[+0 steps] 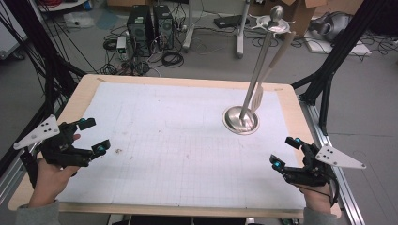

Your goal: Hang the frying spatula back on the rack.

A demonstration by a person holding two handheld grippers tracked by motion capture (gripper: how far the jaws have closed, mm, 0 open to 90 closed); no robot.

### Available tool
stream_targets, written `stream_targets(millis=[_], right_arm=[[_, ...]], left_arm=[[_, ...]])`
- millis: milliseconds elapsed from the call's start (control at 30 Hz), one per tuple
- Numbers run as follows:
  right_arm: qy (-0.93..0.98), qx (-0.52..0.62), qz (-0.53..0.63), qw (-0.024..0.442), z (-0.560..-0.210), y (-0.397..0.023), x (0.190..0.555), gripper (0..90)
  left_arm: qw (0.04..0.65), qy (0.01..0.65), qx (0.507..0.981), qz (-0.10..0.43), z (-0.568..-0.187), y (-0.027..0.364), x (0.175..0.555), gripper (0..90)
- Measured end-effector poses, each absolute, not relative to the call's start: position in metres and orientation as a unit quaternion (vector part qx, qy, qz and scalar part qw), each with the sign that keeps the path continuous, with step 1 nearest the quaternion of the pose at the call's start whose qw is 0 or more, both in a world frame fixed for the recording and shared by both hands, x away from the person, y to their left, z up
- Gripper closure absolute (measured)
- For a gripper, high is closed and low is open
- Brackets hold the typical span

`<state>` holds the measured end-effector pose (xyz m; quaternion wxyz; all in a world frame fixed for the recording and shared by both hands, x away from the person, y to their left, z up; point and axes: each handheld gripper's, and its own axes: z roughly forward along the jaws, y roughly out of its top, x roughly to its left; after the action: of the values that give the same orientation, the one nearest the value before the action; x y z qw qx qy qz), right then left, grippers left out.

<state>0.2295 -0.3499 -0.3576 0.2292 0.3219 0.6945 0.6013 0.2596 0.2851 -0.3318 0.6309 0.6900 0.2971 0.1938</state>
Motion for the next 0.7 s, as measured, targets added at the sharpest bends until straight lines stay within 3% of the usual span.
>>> stream_targets(millis=[700], right_arm=[[0.682, 0.324, 0.615, 0.226, -0.365, -0.367, 0.219, 11.6]], left_arm=[[0.621, 0.295, 0.699, 0.196, -0.334, 0.281, 0.259, 1.8]])
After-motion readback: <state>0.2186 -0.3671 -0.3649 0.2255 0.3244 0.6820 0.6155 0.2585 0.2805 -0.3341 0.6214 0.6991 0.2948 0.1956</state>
